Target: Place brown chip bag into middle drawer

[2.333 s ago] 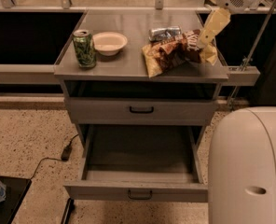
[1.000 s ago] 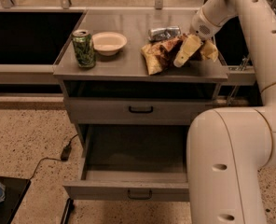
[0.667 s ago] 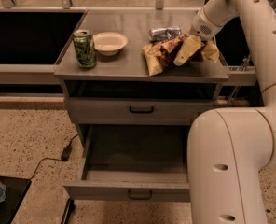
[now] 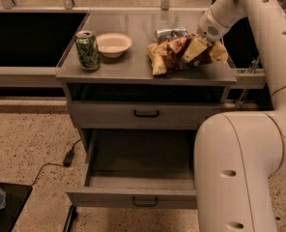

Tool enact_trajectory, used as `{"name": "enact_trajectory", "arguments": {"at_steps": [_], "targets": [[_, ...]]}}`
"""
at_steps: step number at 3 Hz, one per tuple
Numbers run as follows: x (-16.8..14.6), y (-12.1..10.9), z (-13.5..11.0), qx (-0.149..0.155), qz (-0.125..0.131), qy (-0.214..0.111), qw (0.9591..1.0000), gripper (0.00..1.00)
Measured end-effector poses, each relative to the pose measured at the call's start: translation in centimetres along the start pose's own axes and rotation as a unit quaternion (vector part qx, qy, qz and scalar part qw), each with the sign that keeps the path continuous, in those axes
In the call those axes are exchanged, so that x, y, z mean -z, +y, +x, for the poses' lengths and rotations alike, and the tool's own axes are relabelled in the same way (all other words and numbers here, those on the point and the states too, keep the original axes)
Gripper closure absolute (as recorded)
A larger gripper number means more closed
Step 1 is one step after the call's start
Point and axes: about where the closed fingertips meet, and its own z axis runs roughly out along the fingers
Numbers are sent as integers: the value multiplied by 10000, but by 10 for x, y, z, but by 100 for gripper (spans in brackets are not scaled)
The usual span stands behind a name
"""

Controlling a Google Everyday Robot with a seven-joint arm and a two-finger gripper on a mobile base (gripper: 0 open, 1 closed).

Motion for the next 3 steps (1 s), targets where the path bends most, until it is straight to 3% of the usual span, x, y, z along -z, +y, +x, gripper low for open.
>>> {"name": "enact_trajectory", "arguments": {"at_steps": [1,2,3], "targets": [[0,0,0,1,0,0,10000,89],[5,5,-1,150,-40,82,9998,100],[34,26,-5,494,-117,98,9987,100]]}}
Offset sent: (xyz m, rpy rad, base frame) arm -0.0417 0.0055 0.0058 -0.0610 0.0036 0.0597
